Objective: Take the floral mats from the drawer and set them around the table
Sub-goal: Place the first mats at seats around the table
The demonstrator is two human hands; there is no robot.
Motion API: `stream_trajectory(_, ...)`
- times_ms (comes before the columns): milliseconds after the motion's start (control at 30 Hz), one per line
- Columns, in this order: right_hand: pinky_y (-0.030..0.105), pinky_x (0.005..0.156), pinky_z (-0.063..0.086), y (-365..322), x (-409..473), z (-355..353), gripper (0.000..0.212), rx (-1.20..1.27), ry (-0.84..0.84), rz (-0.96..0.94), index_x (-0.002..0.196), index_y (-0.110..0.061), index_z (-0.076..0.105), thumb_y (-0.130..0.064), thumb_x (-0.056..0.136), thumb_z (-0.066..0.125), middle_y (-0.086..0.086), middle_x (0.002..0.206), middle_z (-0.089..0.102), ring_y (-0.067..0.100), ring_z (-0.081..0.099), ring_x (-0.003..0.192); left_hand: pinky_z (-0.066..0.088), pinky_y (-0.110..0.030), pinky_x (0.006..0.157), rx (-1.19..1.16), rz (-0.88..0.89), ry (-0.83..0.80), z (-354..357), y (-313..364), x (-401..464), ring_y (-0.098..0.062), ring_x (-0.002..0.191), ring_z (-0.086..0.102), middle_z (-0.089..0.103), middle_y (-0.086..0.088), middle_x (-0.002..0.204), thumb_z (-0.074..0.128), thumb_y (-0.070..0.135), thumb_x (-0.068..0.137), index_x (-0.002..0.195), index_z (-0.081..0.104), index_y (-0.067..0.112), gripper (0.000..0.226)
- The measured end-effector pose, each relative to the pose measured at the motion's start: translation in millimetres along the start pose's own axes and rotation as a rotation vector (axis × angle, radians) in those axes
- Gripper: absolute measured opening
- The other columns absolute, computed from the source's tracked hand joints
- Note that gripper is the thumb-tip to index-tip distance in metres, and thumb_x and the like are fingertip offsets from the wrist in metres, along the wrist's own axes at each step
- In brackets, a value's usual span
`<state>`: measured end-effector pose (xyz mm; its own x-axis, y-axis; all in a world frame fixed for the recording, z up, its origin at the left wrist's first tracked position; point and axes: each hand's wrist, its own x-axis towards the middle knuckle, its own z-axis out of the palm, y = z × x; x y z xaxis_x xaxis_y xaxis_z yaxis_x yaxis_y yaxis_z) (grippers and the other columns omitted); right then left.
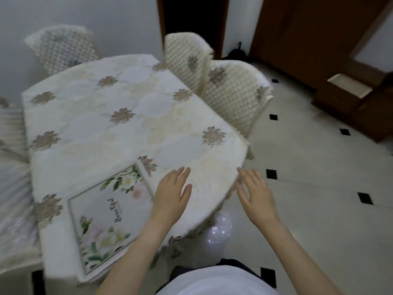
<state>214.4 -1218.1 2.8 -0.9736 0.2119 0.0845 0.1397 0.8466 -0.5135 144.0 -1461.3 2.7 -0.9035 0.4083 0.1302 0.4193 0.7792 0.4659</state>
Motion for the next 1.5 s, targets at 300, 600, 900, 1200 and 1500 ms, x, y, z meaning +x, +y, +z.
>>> stream_trajectory(300,0.043,0.114,0.025,125.1,-57.7,-58.9,0.060,-0.122,0.097,0.322,0.145,-0.025,0.038,-0.048,0.093,0.018,-0.003,0.149,0.041,0.020,0.024,0.144,0.034,-0.043,0.105,0.111,0.445,-0.229,90.5,126.8,63.8,-0.031,0.123,0.050,0.058,-0.004,0.132,0.038,0.035,0.092,0.133,0.055,0.019,0.046)
stream_trajectory(600,0.044,0.116,0.017,200.7,-93.4,-86.6,0.059,-0.169,0.100,0.621,0.147,-0.028,0.033,-0.047,0.094,0.016,-0.003,0.149,0.039,0.022,0.024,0.143,0.026,-0.040,0.110,0.156,0.689,-0.492,164.4,216.6,115.4,-0.026,0.131,0.044,0.050,0.000,0.141,0.029,0.045,0.096,0.140,0.046,0.024,0.052)
stream_trajectory(900,0.039,0.117,0.010,291.4,15.9,-115.3,0.060,-0.161,0.112,0.680,0.150,-0.033,0.024,-0.049,0.093,0.012,-0.007,0.153,0.032,0.015,0.016,0.146,0.033,-0.042,0.109,0.073,0.709,-0.507,232.0,276.3,251.7,-0.027,0.132,0.043,0.049,-0.001,0.142,0.026,0.044,0.098,0.141,0.045,0.023,0.052)
stream_trajectory(1200,0.038,0.117,0.012,381.2,212.9,-227.0,0.056,-0.200,0.276,0.627,0.149,-0.033,0.025,-0.049,0.096,0.017,-0.007,0.152,0.034,0.015,0.019,0.144,0.030,-0.038,0.108,0.007,0.795,-0.389,253.3,388.9,473.8,-0.025,0.133,0.038,0.047,0.001,0.142,0.026,0.045,0.097,0.143,0.041,0.024,0.053)
stream_trajectory(1500,0.042,0.117,0.018,507.8,304.9,-279.5,0.056,-0.142,0.293,0.668,0.149,-0.032,0.025,-0.046,0.095,0.020,-0.004,0.151,0.037,0.018,0.026,0.142,0.024,-0.034,0.111,-0.003,0.793,-0.439,337.1,478.3,595.1,-0.026,0.132,0.041,0.050,-0.001,0.141,0.023,0.046,0.098,0.143,0.042,0.023,0.054)
